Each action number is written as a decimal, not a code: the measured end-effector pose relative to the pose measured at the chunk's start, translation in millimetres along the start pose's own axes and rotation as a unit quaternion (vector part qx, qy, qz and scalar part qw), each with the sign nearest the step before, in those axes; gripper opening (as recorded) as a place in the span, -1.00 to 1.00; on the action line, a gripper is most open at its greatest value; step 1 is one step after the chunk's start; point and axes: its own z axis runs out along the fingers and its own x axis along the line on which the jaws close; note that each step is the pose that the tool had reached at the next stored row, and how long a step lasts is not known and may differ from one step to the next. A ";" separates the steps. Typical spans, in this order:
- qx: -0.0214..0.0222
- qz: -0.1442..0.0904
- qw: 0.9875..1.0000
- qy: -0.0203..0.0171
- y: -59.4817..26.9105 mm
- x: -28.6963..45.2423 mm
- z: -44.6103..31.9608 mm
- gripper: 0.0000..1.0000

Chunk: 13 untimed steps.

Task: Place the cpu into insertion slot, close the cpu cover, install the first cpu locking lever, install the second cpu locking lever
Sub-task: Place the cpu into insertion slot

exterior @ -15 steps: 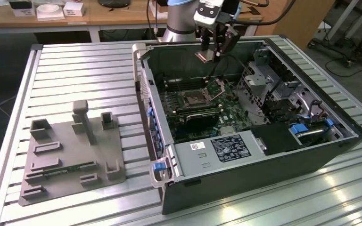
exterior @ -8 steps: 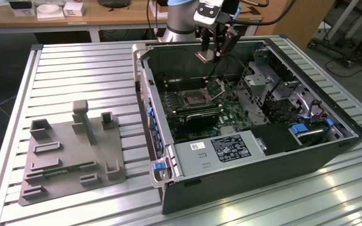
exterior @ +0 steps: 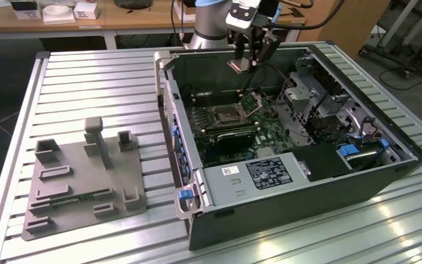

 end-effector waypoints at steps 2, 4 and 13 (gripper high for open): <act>0.000 0.000 1.000 0.000 0.0 0.0 0.0 0.08; 0.000 0.000 1.000 0.000 0.0 0.0 0.0 0.08; 0.000 0.000 1.000 0.000 0.0 0.0 0.0 0.08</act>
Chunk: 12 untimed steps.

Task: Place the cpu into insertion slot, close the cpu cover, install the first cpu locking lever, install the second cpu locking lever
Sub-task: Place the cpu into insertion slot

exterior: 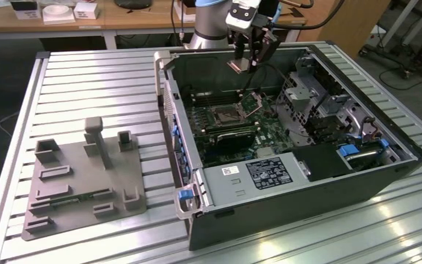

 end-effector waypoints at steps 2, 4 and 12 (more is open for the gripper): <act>0.000 0.000 1.000 0.000 0.0 0.0 0.0 0.08; 0.000 0.001 1.000 0.000 0.0 0.0 0.0 0.08; -0.001 0.033 0.999 -0.003 -0.5 0.1 1.7 0.08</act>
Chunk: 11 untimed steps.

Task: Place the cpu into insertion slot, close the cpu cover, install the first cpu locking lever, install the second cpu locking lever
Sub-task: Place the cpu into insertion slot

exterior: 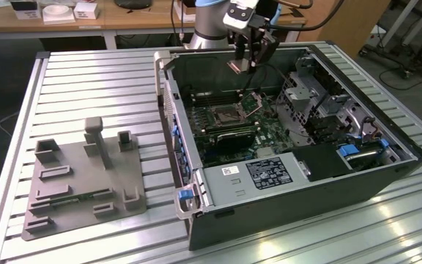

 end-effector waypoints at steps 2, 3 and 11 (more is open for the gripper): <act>0.000 0.008 1.000 -0.001 -0.3 0.0 0.4 0.08; 0.000 0.011 1.000 -0.001 -0.5 0.0 0.6 0.08; 0.000 0.018 1.000 -0.002 -0.9 0.1 1.3 0.08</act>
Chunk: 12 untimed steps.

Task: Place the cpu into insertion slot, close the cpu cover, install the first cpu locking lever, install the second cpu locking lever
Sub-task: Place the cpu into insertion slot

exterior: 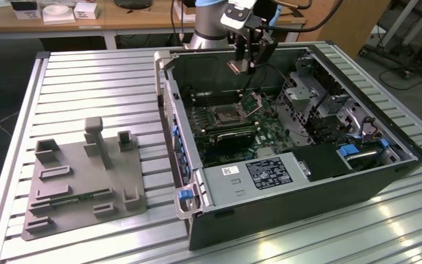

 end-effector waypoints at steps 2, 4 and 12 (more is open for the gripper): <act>0.000 0.000 1.000 0.000 0.0 0.0 0.0 0.08; 0.000 0.000 1.000 0.000 0.0 0.0 0.0 0.08; 0.000 0.001 1.000 0.000 0.0 0.9 1.2 0.08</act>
